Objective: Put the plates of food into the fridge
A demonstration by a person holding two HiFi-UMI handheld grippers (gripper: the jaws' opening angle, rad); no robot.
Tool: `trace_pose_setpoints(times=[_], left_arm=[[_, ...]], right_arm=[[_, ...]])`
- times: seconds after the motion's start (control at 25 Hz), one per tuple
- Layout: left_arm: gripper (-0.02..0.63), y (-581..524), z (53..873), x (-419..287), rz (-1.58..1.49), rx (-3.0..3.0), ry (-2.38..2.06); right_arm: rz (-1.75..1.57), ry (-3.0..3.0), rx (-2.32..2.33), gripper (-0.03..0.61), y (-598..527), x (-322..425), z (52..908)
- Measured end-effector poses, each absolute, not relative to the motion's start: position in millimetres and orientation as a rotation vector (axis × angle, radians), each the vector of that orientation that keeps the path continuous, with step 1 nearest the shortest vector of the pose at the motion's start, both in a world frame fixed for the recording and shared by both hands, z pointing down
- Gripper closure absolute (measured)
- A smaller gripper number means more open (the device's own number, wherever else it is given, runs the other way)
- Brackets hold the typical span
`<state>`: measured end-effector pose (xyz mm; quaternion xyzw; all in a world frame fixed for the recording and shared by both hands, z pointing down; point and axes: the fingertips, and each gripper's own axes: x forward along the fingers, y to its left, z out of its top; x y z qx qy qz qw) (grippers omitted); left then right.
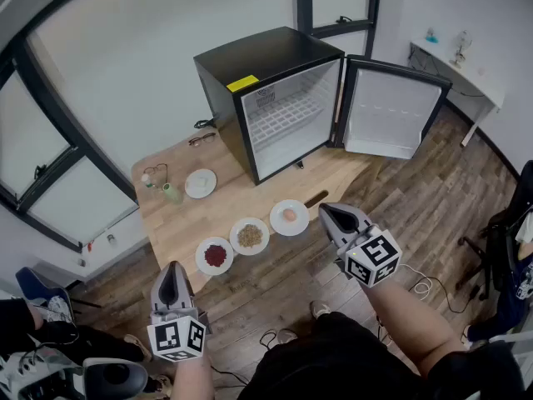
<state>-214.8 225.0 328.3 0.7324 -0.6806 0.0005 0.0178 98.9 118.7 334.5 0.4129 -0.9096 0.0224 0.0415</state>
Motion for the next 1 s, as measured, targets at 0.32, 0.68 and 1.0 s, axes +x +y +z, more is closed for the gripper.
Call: trace_pose_setpoints(times=[0.32,0.68,1.0], left_arm=[[0.611,241.0,338.2,-213.0,0.007,2.3,-2.084],[0.611,221.7,351.0,-210.0,0.004,2.311,-2.092],[0.611,178.4,378.4,-215.6,0.082,2.27,-2.095]], right_arm=[[0.082,-2.762,1.243,0.558,154.8,89.7,359.4],[0.192,-2.707,1.251,0.557,134.8,98.6,416.3],[0.313,-2.688,1.24,0.557,88.5,97.0,478.5]])
